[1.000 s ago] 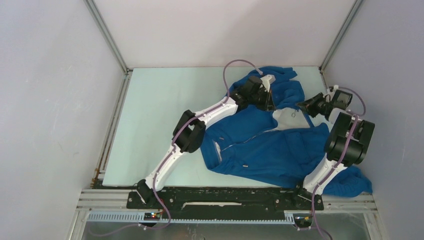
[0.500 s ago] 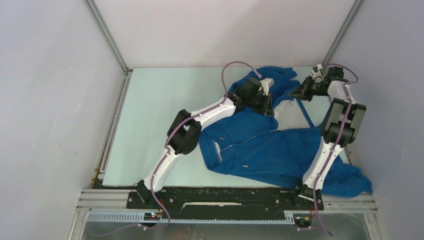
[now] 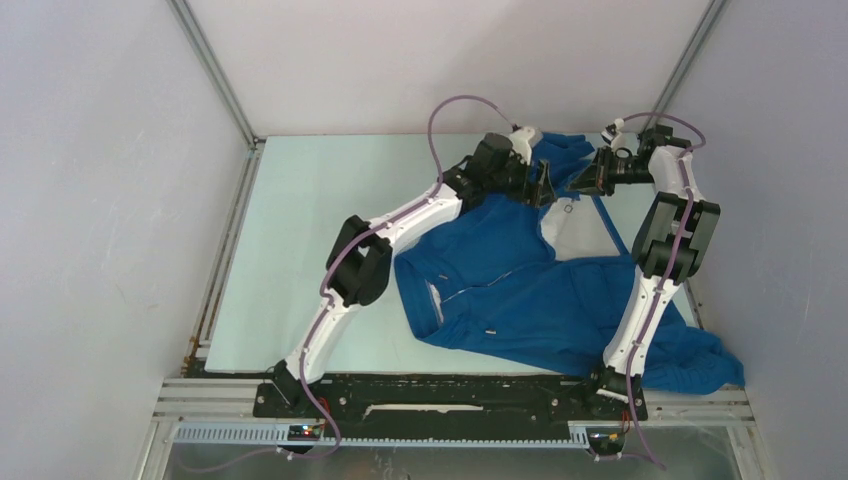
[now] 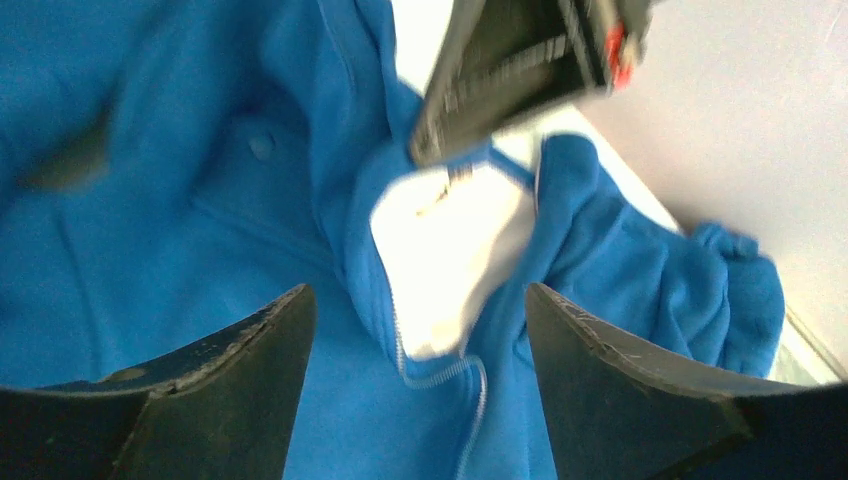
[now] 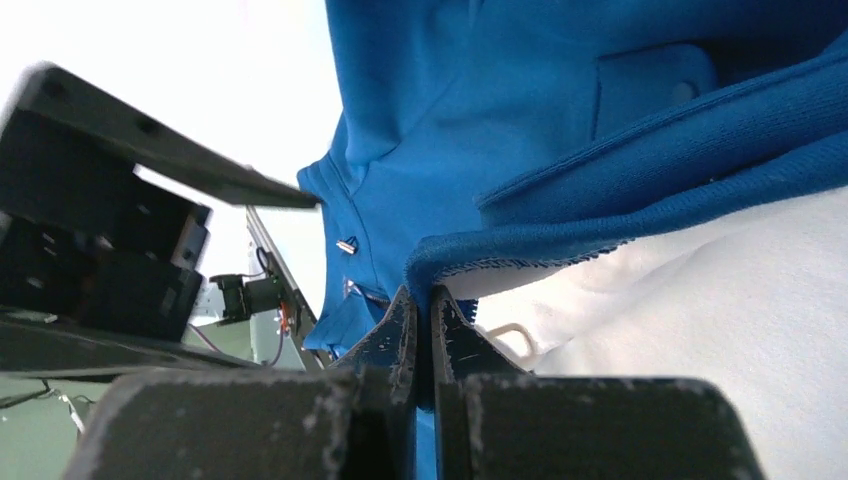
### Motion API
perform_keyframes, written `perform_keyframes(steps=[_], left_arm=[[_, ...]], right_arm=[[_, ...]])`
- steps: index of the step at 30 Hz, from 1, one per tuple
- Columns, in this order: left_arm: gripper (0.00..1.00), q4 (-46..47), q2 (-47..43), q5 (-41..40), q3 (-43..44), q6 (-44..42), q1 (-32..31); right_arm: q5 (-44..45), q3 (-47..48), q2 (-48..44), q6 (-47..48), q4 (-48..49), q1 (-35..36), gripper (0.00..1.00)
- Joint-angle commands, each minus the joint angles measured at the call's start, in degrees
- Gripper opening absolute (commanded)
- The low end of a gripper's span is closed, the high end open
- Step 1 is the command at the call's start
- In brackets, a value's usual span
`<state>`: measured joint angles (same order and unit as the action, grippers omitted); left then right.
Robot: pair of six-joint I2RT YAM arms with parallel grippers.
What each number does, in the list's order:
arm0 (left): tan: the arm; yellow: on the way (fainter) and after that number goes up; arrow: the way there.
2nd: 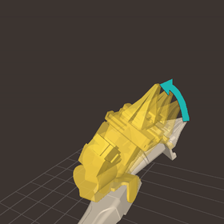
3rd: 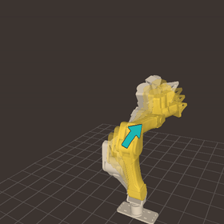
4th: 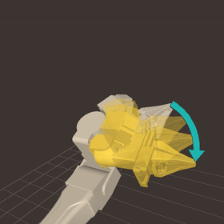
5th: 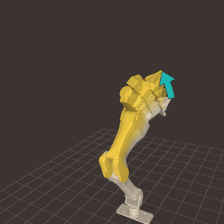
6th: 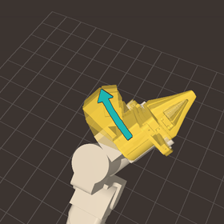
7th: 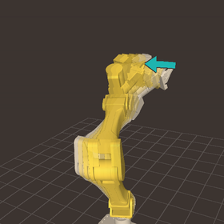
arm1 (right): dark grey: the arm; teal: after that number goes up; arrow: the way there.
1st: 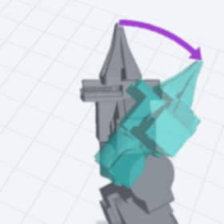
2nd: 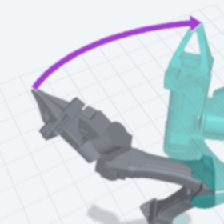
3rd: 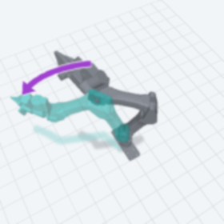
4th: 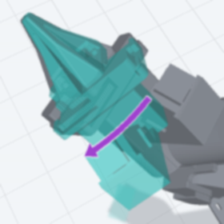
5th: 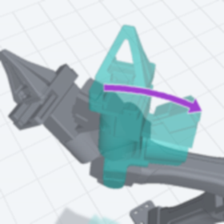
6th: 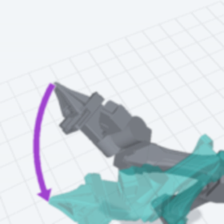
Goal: Zip up the jacket
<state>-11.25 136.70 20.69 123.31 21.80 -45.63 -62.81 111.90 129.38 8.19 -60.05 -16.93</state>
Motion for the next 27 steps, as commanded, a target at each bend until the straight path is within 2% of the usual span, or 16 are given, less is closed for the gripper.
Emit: perform_keyframes(steps=[1, 4, 6, 11, 17, 20, 25, 27], left_arm=[[0.82, 13.87, 0.73, -1.68, 6.88, -1.59, 0.80], [0.83, 14.42, 4.48, 0.03, 10.64, -1.74, 0.99], [0.81, 16.72, 6.14, 2.72, 12.08, 0.07, 1.27], [0.79, 18.71, 7.68, 8.13, 11.89, 0.97, 1.48], [0.82, 19.63, 9.42, 11.88, 11.13, 1.70, 2.25], [0.75, 17.54, 10.91, 13.73, 13.08, 1.35, 2.28], [0.60, 15.99, 11.46, 12.25, 13.07, 0.23, 2.26], [0.59, 15.47, 11.60, 11.12, 13.31, -0.26, 2.23]], right_arm=[[-4.44, 3.43, 0.55, 4.72, -5.23, 0.67, 0.00], [-5.54, 2.96, 0.30, 4.92, -5.29, 0.66, 0.00], [-5.97, 2.87, 0.29, 3.94, -4.33, 0.66, 0.00], [-6.95, 3.03, 0.35, 2.84, -3.63, 0.93, 0.00], [-7.18, 2.33, -0.07, 2.45, -2.91, 1.02, 0.00], [-6.98, 2.17, -0.26, 2.35, -2.79, 1.19, 0.00], [-7.06, 2.24, -0.71, 2.51, -2.86, 1.02, 0.00], [-7.27, 2.13, -0.96, 2.60, -2.88, 1.10, 0.00]])
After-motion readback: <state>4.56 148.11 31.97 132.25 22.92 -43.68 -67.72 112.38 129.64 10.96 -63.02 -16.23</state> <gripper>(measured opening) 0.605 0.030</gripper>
